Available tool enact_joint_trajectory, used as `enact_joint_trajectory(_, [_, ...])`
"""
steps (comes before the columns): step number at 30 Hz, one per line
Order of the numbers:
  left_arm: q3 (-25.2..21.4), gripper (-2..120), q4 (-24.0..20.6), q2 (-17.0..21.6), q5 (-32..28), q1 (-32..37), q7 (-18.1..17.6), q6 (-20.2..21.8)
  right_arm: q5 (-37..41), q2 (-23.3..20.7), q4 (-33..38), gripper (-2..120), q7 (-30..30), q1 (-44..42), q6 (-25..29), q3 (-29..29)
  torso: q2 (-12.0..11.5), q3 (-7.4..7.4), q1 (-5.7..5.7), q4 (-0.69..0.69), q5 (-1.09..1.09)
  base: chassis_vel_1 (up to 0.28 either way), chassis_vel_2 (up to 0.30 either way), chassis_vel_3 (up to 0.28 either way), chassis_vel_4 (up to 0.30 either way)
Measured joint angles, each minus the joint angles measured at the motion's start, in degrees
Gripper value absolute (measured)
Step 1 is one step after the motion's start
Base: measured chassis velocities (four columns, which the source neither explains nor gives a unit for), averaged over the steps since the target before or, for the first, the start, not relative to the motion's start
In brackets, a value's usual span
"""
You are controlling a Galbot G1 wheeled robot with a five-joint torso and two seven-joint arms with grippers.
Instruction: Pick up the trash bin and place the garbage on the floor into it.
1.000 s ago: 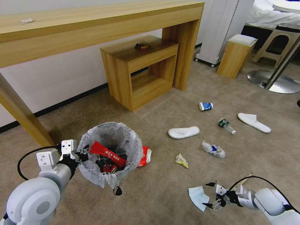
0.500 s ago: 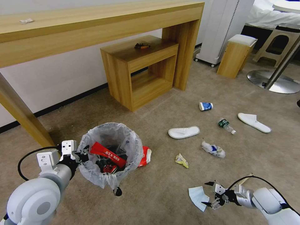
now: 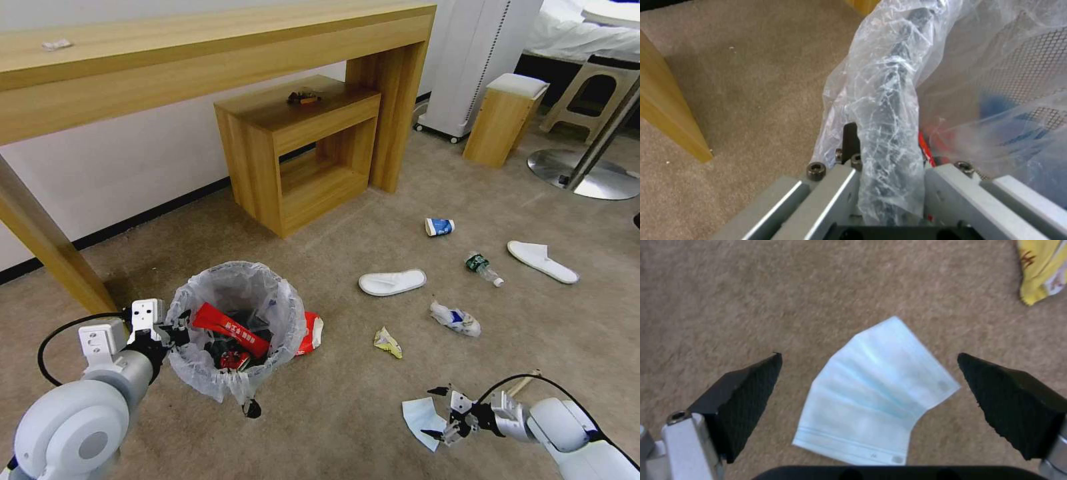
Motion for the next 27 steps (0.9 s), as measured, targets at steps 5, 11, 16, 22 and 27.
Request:
enact_joint_trajectory(5, [-0.03,0,0.02,0.04,0.0,-0.07,0.05,0.0,-0.92,0.23,-0.56,100,-0.92,0.04,0.41,-0.37,0.0,0.0,0.0,0.0,0.0,0.0,0.0,0.0,0.0])
enact_joint_trajectory(11, [-0.03,0,0.19,0.05,0.0,-0.08,0.1,0.0,-1.94,0.53,-1.38,98,-1.37,0.55,0.68,-0.48,0.0,0.0,0.0,0.0,0.0,0.0,0.0,0.0,0.0])
enact_joint_trajectory(16, [-0.03,0,0.29,0.2,-0.02,-0.21,0.2,-0.04,-2.82,0.72,-2.74,82,-1.51,1.42,1.02,-0.46,0.0,0.0,0.0,0.0,0.0,0.0,0.0,0.0,0.0])
enact_joint_trajectory(22, [0.16,0,0.62,0.08,0.04,-0.31,0.38,-0.1,-3.5,0.84,-4.56,61,-1.66,2.41,1.44,0.02,0.0,0.0,0.0,0.0,0.0,0.0,0.0,0.0,0.0])
enact_joint_trajectory(27, [0.51,0,0.87,-0.1,0.21,-0.53,0.54,-0.13,-3.99,0.85,-5.55,52,-1.57,3.04,1.8,0.44,0.0,0.0,0.0,0.0,0.0,0.0,0.0,0.0,0.0])
